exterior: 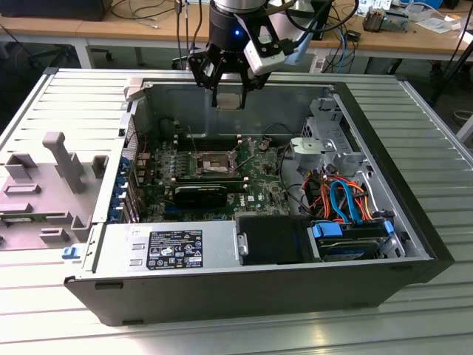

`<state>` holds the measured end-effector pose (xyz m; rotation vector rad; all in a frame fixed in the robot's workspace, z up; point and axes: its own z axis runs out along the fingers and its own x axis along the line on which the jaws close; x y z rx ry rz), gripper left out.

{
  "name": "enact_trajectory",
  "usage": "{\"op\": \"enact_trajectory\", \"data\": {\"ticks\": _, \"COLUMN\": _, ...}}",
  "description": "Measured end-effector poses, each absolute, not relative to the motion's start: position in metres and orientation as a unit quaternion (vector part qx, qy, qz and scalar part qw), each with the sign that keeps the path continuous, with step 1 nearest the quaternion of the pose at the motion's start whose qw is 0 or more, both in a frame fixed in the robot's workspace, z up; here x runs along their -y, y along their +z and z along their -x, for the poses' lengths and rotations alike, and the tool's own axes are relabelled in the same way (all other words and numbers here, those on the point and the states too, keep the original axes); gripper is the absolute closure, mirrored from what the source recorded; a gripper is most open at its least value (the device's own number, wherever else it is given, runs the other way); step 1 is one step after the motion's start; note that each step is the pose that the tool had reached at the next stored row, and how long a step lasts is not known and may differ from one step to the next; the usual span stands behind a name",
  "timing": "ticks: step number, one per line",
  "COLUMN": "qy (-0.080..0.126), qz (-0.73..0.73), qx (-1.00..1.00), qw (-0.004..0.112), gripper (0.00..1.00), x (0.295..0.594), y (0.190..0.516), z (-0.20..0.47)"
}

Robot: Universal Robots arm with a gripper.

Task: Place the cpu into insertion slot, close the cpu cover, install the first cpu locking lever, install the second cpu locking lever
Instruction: 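Place the cpu into insertion slot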

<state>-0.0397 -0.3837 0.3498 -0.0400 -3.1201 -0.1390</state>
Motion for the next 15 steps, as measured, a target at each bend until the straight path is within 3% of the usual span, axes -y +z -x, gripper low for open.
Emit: {"op": "enact_trajectory", "data": {"ticks": 15, "qy": -0.045, "qz": 0.013, "qx": 0.999, "qw": 0.009, "gripper": 0.46, "x": 0.3839, "y": 0.3471, "z": 0.0397}}
